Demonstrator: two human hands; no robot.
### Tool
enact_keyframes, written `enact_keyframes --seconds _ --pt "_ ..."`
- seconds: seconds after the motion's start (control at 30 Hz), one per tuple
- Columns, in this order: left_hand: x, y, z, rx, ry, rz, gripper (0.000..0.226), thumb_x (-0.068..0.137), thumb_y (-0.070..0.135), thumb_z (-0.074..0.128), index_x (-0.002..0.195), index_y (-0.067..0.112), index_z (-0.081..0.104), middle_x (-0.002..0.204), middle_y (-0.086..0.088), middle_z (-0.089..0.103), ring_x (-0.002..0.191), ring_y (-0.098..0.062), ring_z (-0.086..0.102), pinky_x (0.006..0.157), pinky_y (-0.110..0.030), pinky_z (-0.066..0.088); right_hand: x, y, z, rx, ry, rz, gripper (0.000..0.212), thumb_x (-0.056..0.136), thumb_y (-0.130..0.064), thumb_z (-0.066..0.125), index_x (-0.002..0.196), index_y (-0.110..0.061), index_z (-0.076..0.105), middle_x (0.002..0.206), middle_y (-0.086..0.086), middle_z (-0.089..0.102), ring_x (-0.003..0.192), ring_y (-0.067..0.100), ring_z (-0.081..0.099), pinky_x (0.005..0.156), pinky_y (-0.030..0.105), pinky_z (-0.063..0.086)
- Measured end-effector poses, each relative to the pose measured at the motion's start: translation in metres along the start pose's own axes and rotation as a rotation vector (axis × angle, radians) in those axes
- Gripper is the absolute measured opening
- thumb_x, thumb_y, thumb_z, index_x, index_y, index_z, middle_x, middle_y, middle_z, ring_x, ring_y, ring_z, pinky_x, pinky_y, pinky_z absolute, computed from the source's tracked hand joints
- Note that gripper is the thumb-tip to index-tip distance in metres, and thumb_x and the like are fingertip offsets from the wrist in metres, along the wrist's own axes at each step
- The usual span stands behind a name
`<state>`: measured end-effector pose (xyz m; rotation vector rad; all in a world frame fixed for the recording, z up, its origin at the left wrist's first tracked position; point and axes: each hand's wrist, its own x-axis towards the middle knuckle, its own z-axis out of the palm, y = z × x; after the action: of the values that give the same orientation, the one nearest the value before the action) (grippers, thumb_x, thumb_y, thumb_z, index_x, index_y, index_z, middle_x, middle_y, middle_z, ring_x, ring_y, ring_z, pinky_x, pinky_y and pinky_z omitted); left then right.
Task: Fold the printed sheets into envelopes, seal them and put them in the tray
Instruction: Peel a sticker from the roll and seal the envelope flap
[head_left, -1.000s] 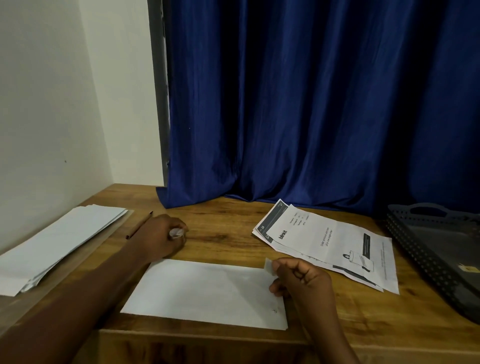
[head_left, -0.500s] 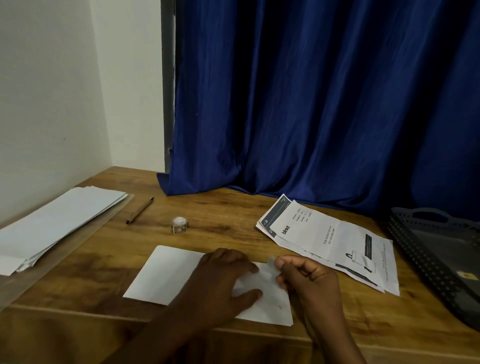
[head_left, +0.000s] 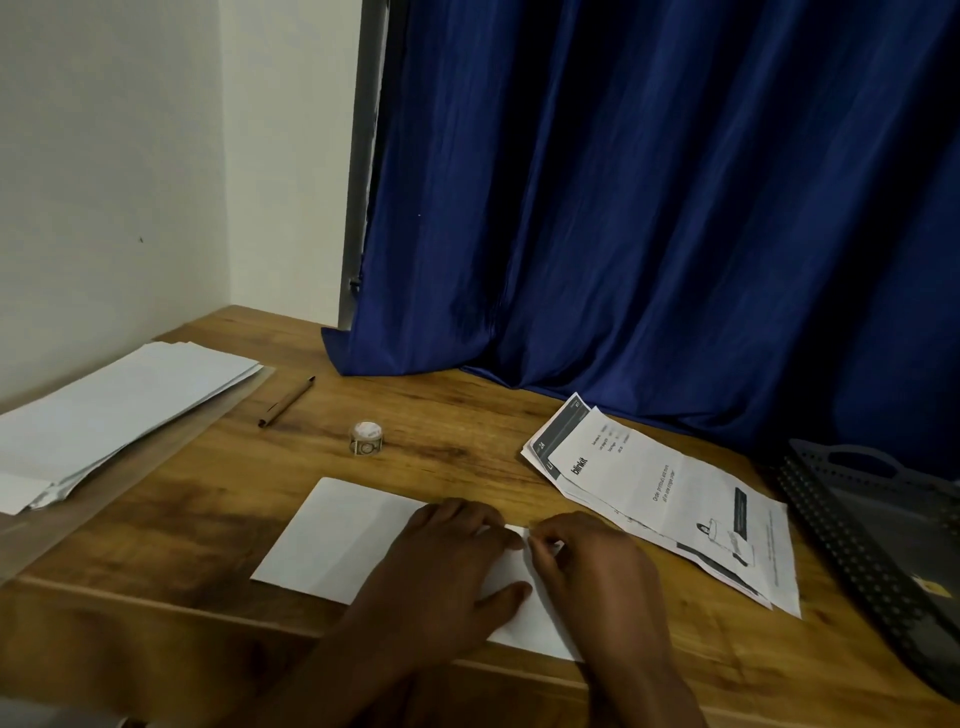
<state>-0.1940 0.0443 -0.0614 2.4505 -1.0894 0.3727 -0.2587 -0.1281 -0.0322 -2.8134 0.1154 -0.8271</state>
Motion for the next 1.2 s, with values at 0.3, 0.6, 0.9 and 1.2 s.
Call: enact_keyframes --seconds 0.3,0.6,0.9,1.2 --pt "0.0 0.0 -0.001 0.013 -0.011 0.006 0.061 0.091 0.071 0.034 0.138 0.036 0.048 0.142 0.017 0.043 0.132 -0.005 0.035 0.113 -0.029 0.027 0.003 -0.008 0.003 -0.114 -0.095 -0.013 0.02 0.093 -0.043 0.056 0.093 -0.034 0.074 0.091 -0.014 0.068 0.08 0.006 0.06 0.065 0.025 0.053" --pt "0.0 0.001 -0.002 0.023 -0.008 0.027 0.059 0.091 0.066 0.034 0.141 0.037 0.046 0.139 0.017 0.044 0.13 -0.006 0.036 0.111 -0.03 0.029 -0.003 -0.001 0.004 -0.029 -0.184 -0.05 0.032 0.096 -0.056 0.048 0.105 -0.04 0.075 0.098 -0.019 0.058 0.093 0.002 0.051 0.074 0.02 0.046" --pt "-0.001 0.002 0.001 0.029 -0.023 0.014 0.063 0.088 0.07 0.031 0.141 0.041 0.048 0.143 0.017 0.042 0.132 -0.006 0.035 0.111 -0.031 0.028 -0.031 0.006 0.0 0.028 -0.218 -0.12 0.041 0.091 -0.039 0.051 0.128 -0.031 0.068 0.123 -0.01 0.062 0.11 0.009 0.055 0.088 0.018 0.04" --pt "-0.004 0.003 -0.003 -0.005 -0.057 0.009 0.062 0.088 0.07 0.029 0.141 0.044 0.048 0.147 0.018 0.04 0.136 -0.004 0.031 0.115 -0.031 0.027 -0.041 0.011 0.005 0.184 -0.111 -0.034 0.026 0.089 -0.039 0.064 0.111 -0.031 0.077 0.109 -0.016 0.063 0.103 0.002 0.059 0.082 0.01 0.044"
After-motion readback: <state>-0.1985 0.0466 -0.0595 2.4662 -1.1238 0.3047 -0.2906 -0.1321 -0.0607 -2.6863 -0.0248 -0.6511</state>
